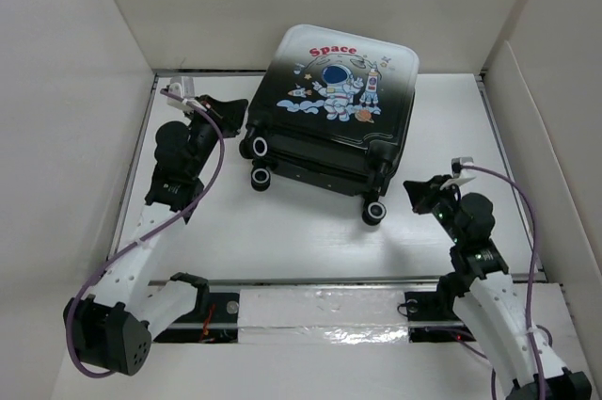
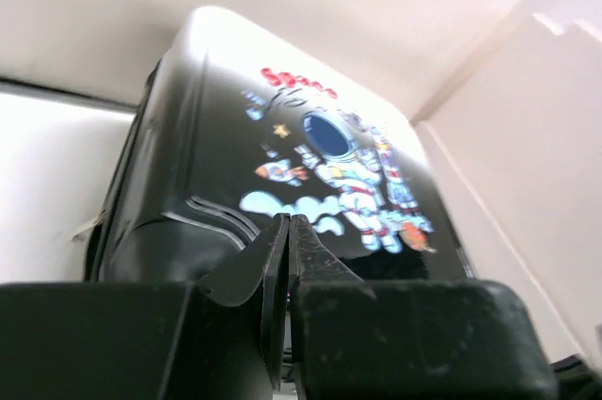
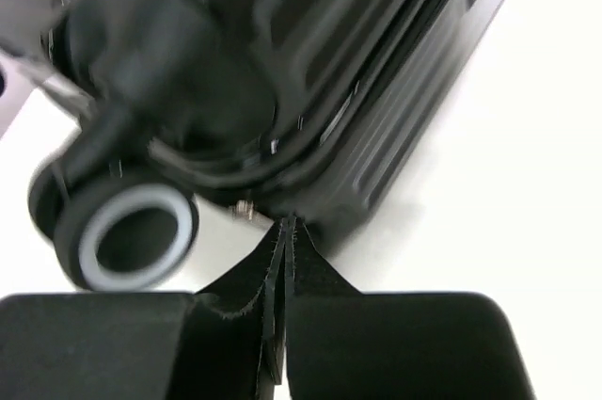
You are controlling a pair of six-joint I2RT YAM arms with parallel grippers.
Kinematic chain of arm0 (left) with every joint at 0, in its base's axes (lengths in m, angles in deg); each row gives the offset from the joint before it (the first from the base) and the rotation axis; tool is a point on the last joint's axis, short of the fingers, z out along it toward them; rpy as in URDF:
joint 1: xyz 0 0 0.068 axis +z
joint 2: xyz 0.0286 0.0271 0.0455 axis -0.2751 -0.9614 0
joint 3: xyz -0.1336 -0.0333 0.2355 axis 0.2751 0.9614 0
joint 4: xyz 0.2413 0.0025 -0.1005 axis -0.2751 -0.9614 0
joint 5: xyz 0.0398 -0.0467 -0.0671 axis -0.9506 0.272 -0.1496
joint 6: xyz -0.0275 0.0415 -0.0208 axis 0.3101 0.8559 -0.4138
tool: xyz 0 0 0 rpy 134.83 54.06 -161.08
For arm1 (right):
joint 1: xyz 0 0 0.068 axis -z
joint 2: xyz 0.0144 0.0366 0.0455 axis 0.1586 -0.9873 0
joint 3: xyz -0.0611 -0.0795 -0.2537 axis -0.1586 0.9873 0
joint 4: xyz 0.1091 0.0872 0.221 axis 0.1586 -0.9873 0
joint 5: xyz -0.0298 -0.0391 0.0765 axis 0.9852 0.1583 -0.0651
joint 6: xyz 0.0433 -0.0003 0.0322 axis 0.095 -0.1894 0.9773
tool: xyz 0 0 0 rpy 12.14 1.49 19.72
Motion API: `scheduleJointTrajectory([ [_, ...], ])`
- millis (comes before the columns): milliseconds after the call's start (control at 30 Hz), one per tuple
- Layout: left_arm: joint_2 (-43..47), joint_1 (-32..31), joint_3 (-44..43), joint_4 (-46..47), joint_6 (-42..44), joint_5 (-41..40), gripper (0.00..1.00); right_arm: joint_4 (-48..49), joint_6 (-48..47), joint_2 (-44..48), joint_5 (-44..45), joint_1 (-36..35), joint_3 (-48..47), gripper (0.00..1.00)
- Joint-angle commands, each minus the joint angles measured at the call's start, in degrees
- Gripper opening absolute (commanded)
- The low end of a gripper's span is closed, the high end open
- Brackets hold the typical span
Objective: Pack the luggage
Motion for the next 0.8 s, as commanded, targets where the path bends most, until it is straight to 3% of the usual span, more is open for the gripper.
scheduleJointTrajectory([
  [0, 0.5, -0.1, -1.2, 1.2, -2.2, 2.5, 0.00, 5.1, 3.7, 4.6, -4.3, -1.2, 6.0, 0.03],
  [33, 0.6, -0.1, -1.3, 0.2, -2.0, 1.6, 0.00, 6.5, 4.2, 5.5, -4.5, -1.7, 7.3, 0.05],
  [167, 2.7, -0.1, 1.5, -5.1, -2.5, -6.2, 0.00, 13.0, 2.5, 2.1, -6.6, -3.9, 10.0, 0.35],
  [200, 2.9, -0.1, 2.1, -5.6, -2.7, -7.9, 0.06, 14.4, 2.1, 0.4, -6.3, -5.2, 9.8, 0.39],
  [233, 3.0, -0.1, 3.5, -5.8, -2.8, -8.2, 0.28, 16.6, 1.8, -1.4, -5.4, -5.7, 9.6, 0.42],
  [333, 3.8, -0.1, 5.8, -6.6, -3.2, -8.2, 0.61, 21.2, -0.6, -9.7, -6.7, -6.3, 7.6, 0.48],
  [367, 4.5, -0.1, 6.2, -6.7, -3.2, -8.3, 0.66, 22.9, -0.5, -11.3, -7.3, -6.9, 7.5, 0.50],
  [433, 5.0, -0.1, 7.0, -6.8, -2.8, -7.5, 0.72, 27.3, -0.1, -15.3, -7.4, -6.9, 7.4, 0.52],
  [767, 1.2, -0.1, 8.6, -8.7, -0.2, -4.4, 0.79, 39.2, 0.6, -28.6, -5.0, -6.9, 5.0, 0.55],
])
